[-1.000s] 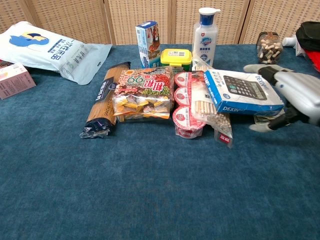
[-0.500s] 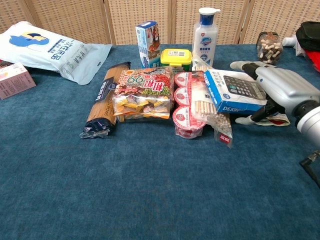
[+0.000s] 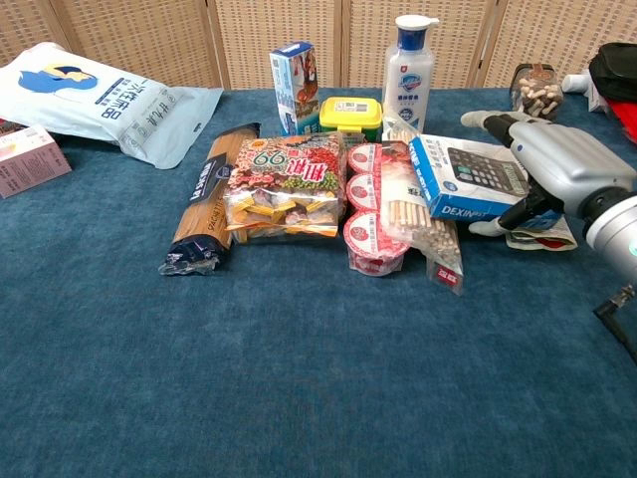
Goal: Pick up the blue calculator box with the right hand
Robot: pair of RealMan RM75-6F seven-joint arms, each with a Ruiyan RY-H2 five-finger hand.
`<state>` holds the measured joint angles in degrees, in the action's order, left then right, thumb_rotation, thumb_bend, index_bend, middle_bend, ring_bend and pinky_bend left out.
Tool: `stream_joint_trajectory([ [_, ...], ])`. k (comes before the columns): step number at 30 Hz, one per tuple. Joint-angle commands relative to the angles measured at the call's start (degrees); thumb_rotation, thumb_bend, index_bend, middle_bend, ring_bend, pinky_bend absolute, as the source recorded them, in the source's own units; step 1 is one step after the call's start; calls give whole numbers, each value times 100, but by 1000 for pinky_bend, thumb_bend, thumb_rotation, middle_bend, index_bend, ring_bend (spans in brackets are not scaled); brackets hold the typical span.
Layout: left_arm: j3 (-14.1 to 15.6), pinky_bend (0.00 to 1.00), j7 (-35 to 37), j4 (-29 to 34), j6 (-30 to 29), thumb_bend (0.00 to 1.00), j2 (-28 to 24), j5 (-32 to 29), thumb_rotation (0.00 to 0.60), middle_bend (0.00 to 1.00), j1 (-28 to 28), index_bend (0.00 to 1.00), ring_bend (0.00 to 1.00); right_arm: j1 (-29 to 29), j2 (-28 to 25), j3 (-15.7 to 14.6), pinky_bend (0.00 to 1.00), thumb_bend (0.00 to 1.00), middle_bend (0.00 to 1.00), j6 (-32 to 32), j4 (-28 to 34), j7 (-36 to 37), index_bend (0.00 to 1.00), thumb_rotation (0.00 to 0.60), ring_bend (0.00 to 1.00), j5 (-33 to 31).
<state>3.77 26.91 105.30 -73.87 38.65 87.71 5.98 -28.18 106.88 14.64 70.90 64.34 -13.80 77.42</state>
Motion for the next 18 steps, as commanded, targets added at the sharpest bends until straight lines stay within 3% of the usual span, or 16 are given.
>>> stream_joint_trajectory([
  [1, 1, 0, -9, 3, 6, 0, 1, -3, 600, 0, 1, 121, 0, -37, 99, -50, 0, 0, 0, 7, -165, 18, 0, 600, 0, 9],
  [18, -11, 0, 26, -24, 17, 0, 18, -21, 600, 0, 7, 122, 0, -372, 750, -4, 1, 0, 0, 227, -1658, 505, 0, 600, 0, 169],
])
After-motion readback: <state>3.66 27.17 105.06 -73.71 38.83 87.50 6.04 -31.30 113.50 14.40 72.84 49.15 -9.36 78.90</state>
